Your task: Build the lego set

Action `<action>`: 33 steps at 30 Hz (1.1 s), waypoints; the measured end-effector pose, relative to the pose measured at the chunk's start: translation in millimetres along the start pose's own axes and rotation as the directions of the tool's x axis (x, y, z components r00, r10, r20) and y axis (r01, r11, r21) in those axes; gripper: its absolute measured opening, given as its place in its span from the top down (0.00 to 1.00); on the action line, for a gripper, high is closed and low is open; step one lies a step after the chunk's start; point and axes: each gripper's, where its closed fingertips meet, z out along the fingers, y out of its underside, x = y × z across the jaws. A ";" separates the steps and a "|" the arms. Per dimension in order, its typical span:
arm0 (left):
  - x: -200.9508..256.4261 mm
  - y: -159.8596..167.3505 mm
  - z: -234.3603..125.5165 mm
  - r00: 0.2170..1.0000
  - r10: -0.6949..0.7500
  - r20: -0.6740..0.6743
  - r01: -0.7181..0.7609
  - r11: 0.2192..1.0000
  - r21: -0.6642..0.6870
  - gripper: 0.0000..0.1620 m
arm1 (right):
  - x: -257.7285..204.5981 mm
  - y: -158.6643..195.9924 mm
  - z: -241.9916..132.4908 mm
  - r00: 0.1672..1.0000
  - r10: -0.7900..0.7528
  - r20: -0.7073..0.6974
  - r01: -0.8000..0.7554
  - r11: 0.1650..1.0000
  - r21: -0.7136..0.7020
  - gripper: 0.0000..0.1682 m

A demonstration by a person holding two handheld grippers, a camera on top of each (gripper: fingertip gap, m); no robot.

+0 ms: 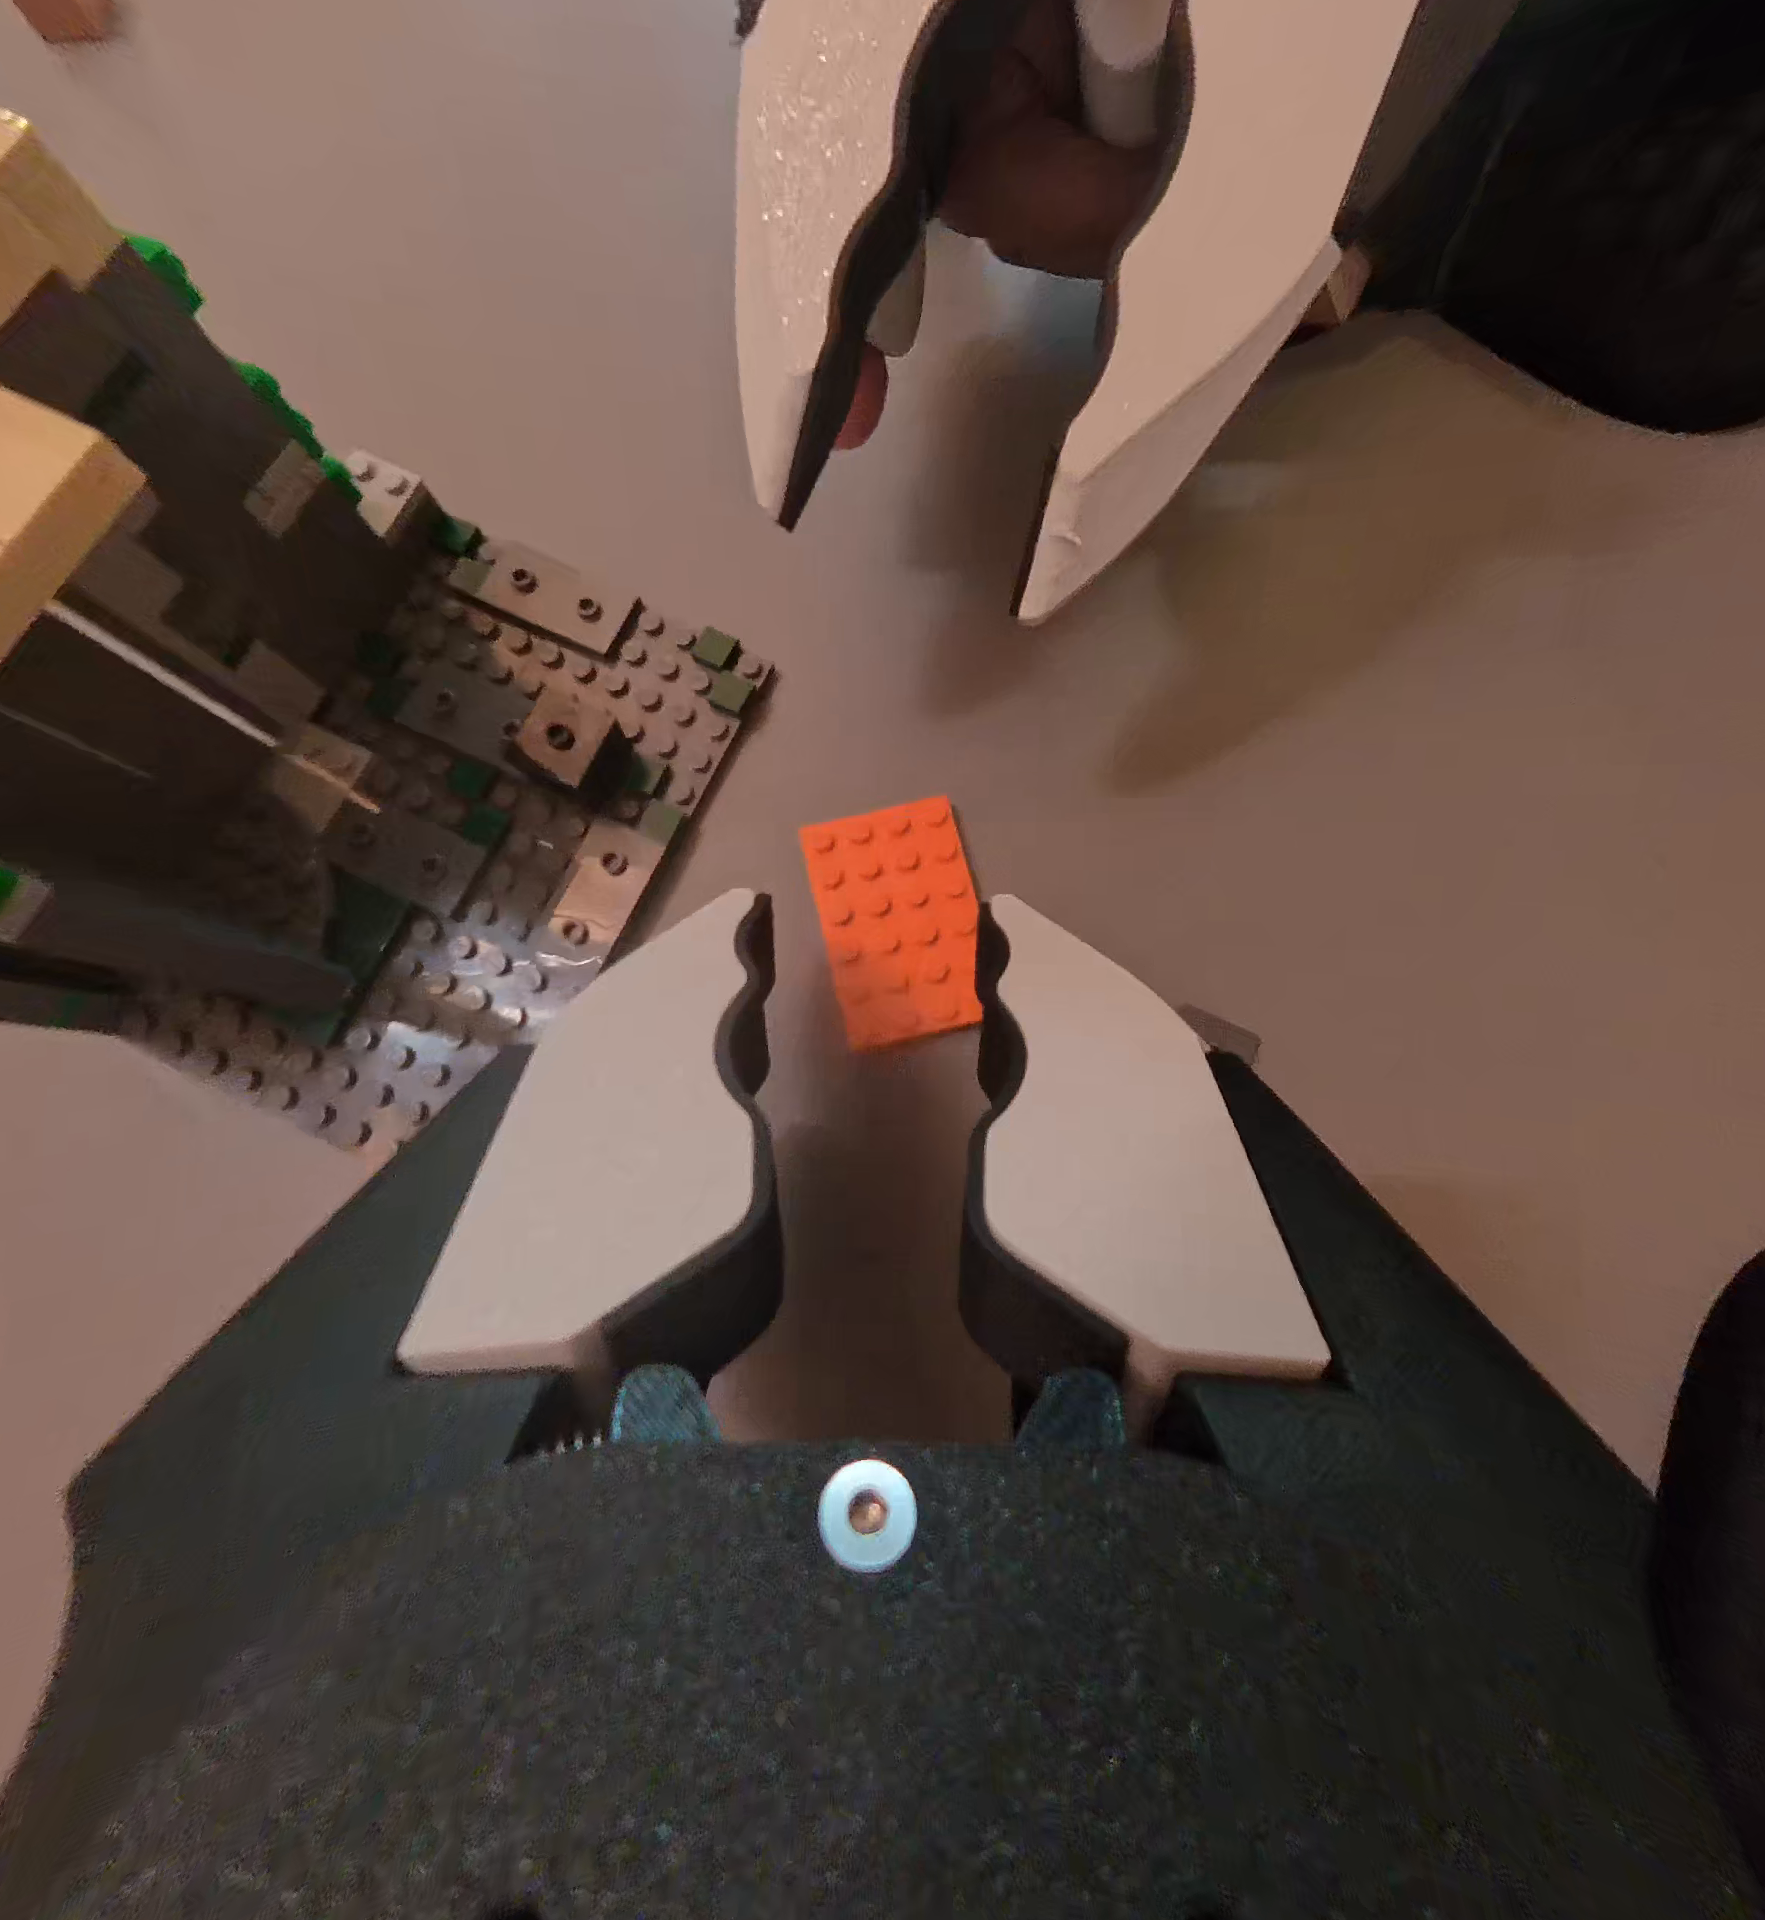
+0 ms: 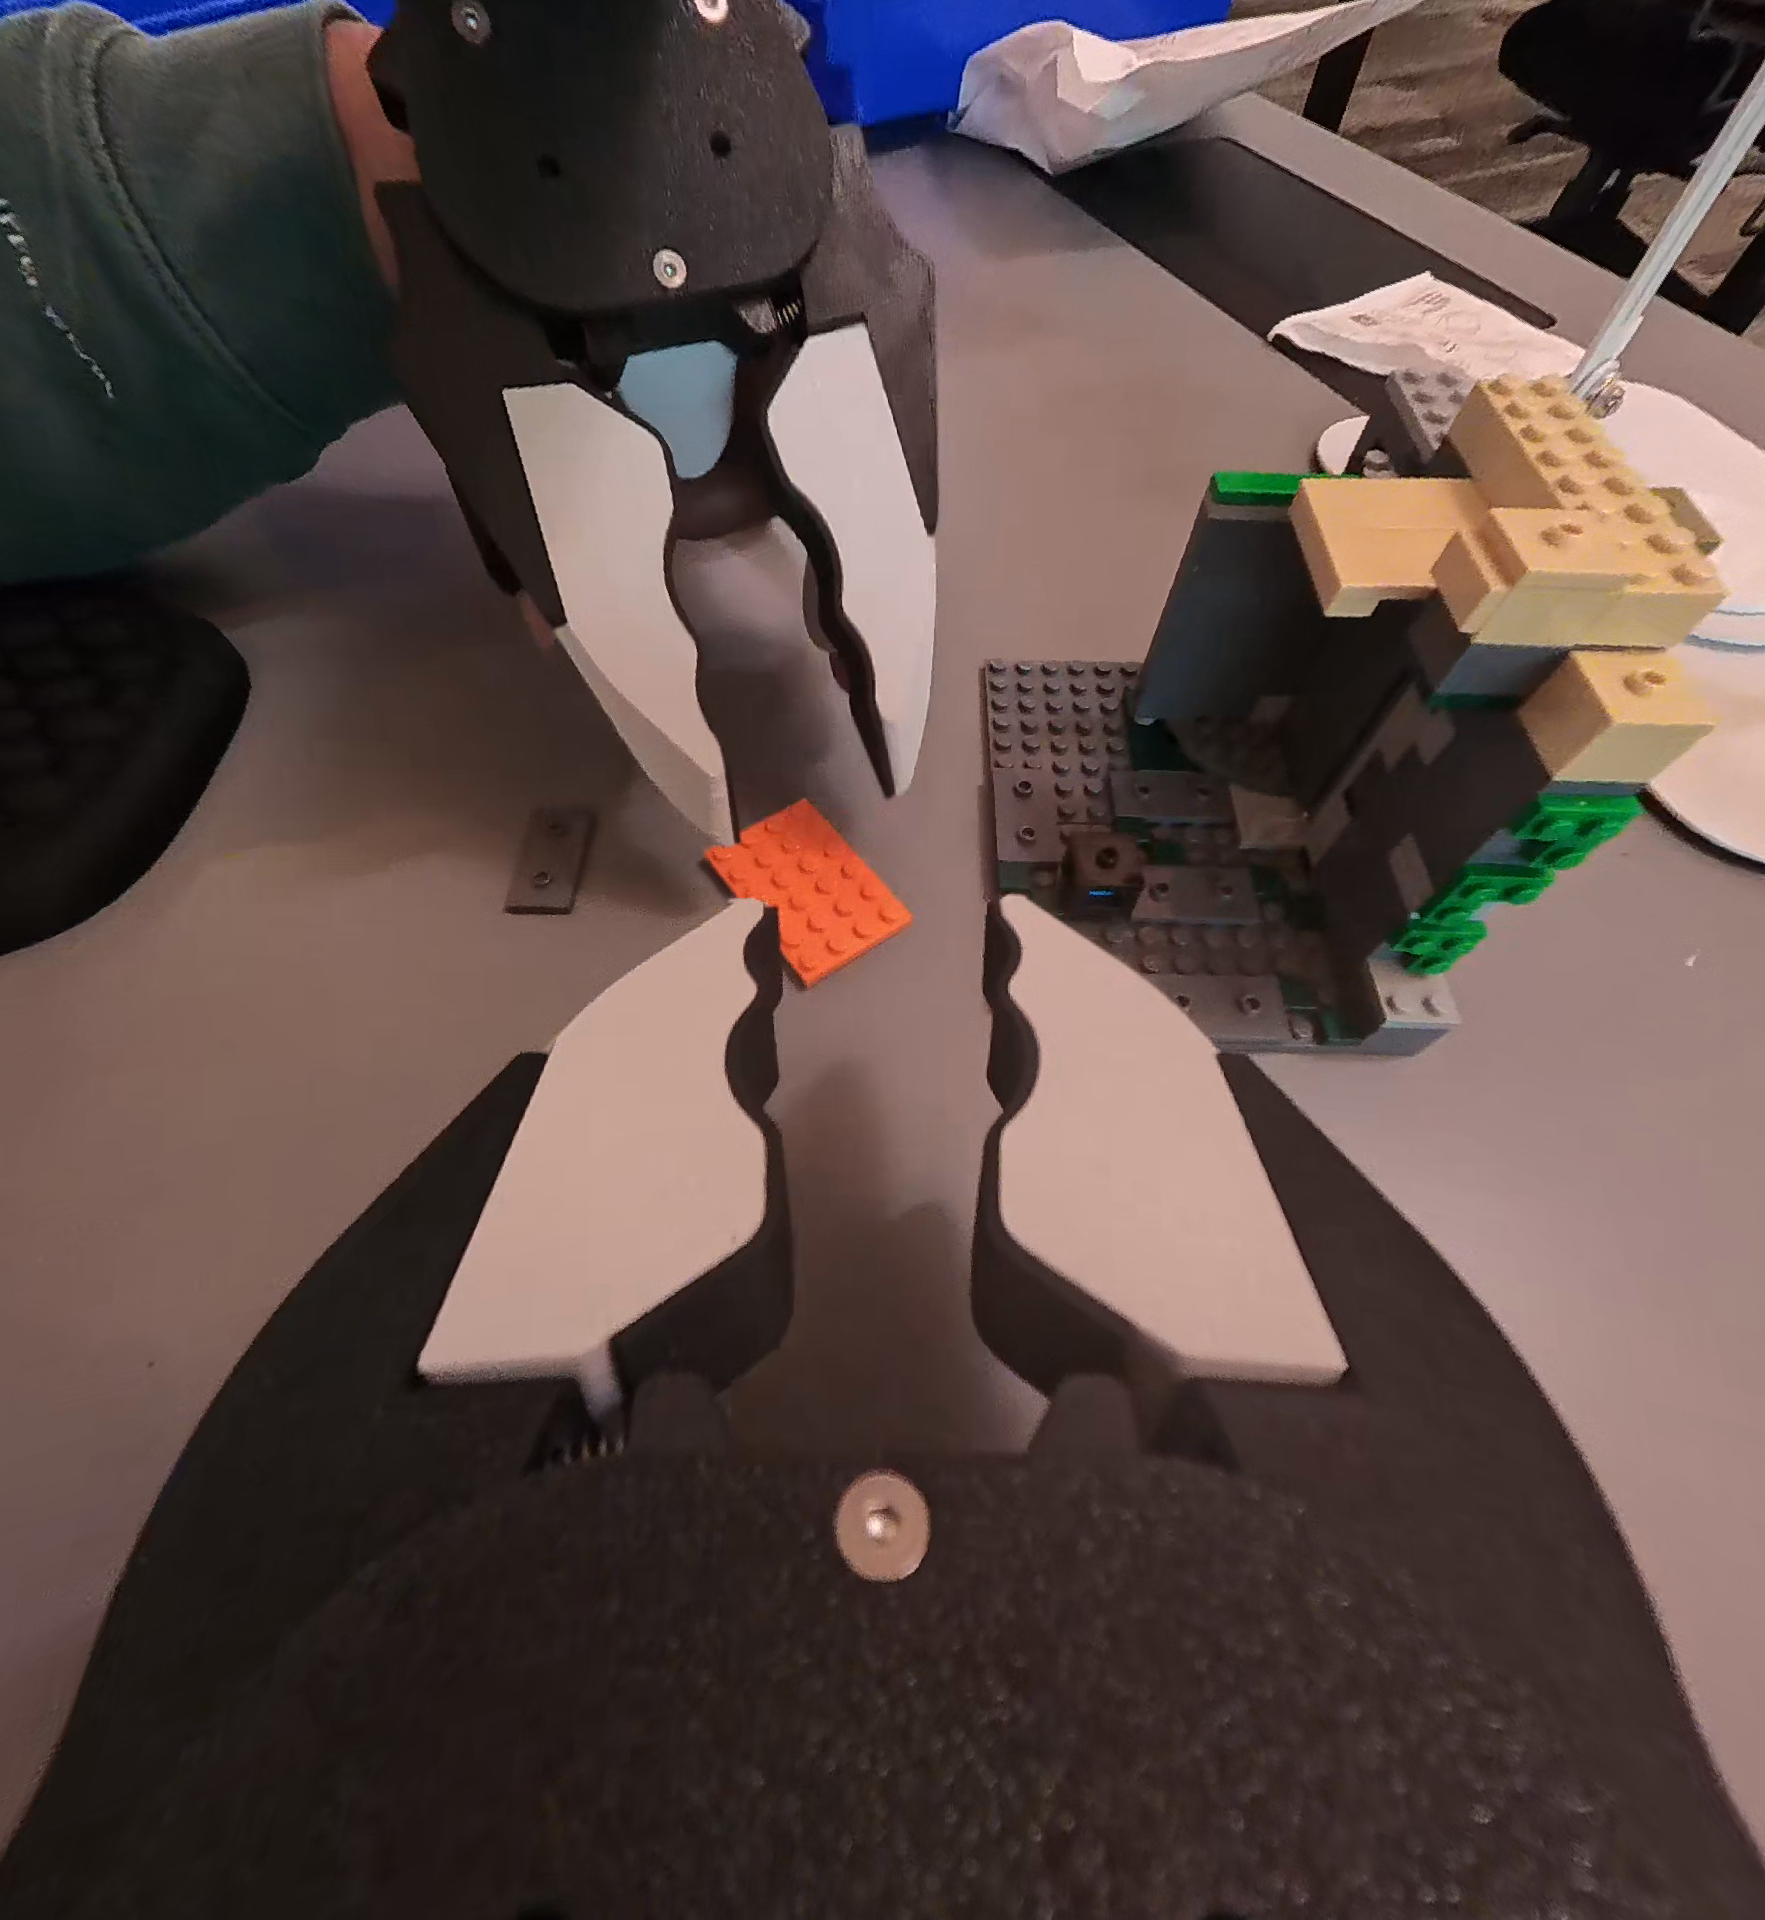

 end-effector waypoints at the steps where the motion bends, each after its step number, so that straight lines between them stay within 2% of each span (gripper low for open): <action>1: -0.5 1.8 -1.2 1.000 -0.005 0.009 0.005 1.000 -0.003 0.77 | -0.3 1.0 0.6 1.000 -0.001 0.001 0.001 1.000 -0.004 0.78; 7: 3.2 14.2 -1.8 0.999 -0.033 0.024 0.035 0.997 -0.062 0.77 | 2.5 7.6 1.8 0.999 -0.031 -0.023 0.030 0.999 -0.035 0.79; 13: 12.8 -1.7 12.4 1.000 0.001 0.023 0.000 0.998 -0.058 0.76 | 4.6 11.3 1.6 0.998 -0.047 -0.035 0.045 0.998 -0.050 0.79; 20: 7.8 2.1 20.2 0.992 0.018 0.122 0.004 0.984 -0.179 0.73 | 5.6 13.7 1.6 0.998 -0.059 -0.037 0.057 0.997 -0.060 0.79; 29: -4.9 21.4 6.1 0.983 0.101 0.152 -0.058 0.961 -0.269 0.88 | 6.1 16.2 1.9 0.997 -0.067 -0.032 0.065 0.996 -0.067 0.80; 33: -22.4 32.1 -8.9 0.974 0.081 0.213 -0.022 0.963 -0.268 0.88 | 5.8 16.9 2.3 0.997 -0.070 -0.031 0.068 0.995 -0.070 0.80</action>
